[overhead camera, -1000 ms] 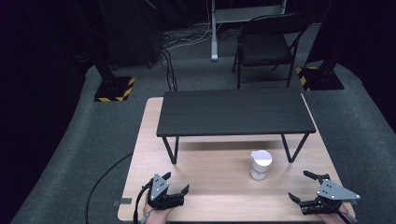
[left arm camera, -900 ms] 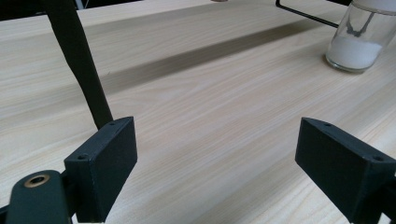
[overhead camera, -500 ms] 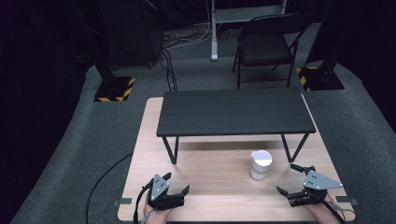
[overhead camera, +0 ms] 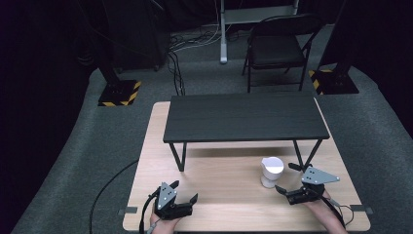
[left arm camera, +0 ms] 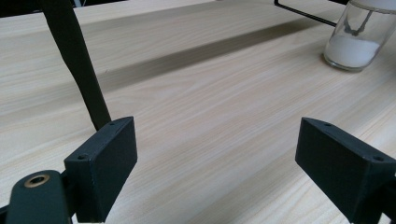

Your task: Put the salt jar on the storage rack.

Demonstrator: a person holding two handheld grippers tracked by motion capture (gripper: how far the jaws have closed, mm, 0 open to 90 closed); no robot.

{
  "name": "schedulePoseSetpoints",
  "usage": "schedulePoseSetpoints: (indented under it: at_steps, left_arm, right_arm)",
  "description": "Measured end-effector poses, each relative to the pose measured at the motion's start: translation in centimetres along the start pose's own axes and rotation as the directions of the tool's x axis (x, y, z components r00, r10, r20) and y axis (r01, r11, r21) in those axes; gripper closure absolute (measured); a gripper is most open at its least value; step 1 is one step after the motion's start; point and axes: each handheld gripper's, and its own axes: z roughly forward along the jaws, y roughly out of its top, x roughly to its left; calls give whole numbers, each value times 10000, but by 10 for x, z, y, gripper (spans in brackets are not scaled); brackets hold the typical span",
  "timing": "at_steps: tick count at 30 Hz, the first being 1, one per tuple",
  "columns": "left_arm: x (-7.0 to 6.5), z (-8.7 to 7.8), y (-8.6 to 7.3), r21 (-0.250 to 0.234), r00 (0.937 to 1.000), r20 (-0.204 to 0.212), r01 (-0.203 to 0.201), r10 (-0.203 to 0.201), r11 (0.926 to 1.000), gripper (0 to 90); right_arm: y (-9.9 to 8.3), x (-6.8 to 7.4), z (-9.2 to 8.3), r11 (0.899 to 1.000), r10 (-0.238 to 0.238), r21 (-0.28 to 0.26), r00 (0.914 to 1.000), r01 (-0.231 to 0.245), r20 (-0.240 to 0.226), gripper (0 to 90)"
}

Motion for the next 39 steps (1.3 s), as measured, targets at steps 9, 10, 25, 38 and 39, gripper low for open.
schedulePoseSetpoints:
  at_steps: [9,10,25,38,39]
  left_arm:
    - [0,0,0,-18,10000,16,-31,31,10000,126]
    - [0,0,0,-22,10000,21,-37,37,10000,126]
    - [1,0,0,-4,10000,38,-46,46,10000,126]
    - [0,1,1,20,9999,62,-84,84,10000,126]
    - [0,1,1,22,9999,66,-87,87,10000,126]
  right_arm:
    - [14,2,26,9996,95,283,9999,-93,-67,70]
    - [19,3,30,9988,108,486,9999,-109,15,96]
    - [46,10,37,9861,557,1555,9982,-585,224,298]
    - [79,16,19,9956,623,696,9981,-621,-6,299]
    - [79,16,19,9956,623,696,9981,-621,-6,299]
